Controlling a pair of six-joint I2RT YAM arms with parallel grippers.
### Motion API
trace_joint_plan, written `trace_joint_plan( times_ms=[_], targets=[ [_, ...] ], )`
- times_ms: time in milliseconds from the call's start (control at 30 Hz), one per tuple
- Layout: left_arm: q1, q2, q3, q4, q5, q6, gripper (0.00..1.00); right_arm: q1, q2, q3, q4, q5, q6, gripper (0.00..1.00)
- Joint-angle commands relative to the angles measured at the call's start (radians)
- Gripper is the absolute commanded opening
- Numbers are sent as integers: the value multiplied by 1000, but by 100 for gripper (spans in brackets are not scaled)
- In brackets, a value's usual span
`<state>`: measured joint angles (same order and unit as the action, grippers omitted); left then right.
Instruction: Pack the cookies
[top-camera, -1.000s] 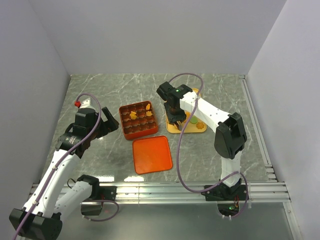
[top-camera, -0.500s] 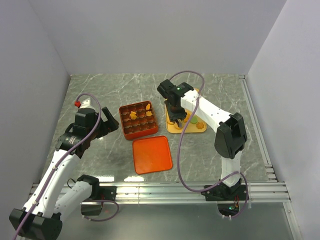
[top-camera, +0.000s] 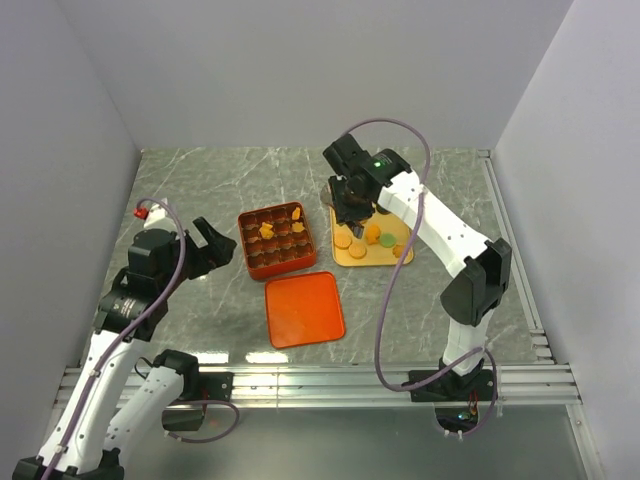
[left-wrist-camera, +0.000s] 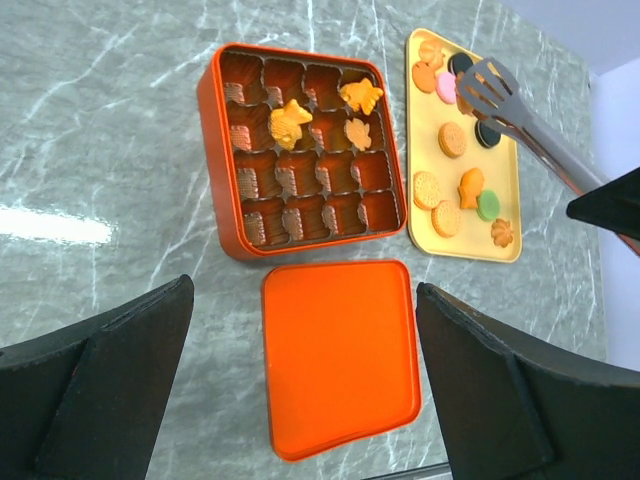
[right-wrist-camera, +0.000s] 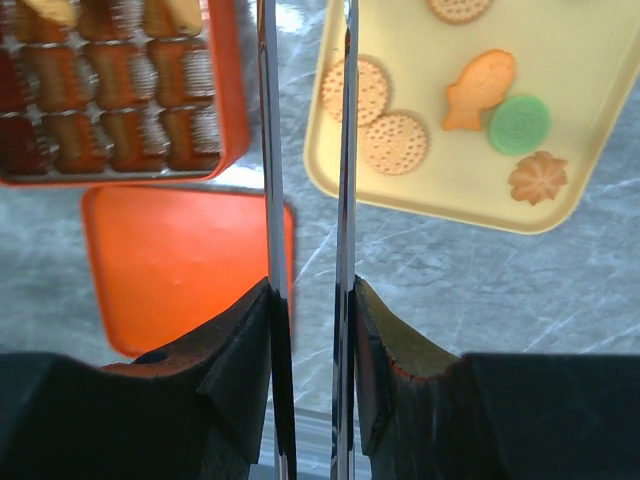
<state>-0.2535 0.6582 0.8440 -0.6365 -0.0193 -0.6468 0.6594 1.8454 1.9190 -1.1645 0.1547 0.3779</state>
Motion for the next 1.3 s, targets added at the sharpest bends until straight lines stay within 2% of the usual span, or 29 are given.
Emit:
trace_joint_plan(
  times_ms=[0,167,500,667,933,1267],
  targets=[
    [5,3,-11,44,42,22,99,16,-74,31,34,-81,3,27],
    [7,17,-16,46,41,19,99,58,-75,18,100,-210,7,26],
    [7,-109,-100,167,62,38,100,111,37,119,126,-261,15,25],
    [5,-173,-131,195,94,55,99,112,110,178,105,-247,13,25],
    [3,-108,-103,179,202,90,99,111,164,215,97,-205,12,26],
    [3,-101,-103,173,194,87,99,108,239,268,63,-156,-7,31]
  ],
)
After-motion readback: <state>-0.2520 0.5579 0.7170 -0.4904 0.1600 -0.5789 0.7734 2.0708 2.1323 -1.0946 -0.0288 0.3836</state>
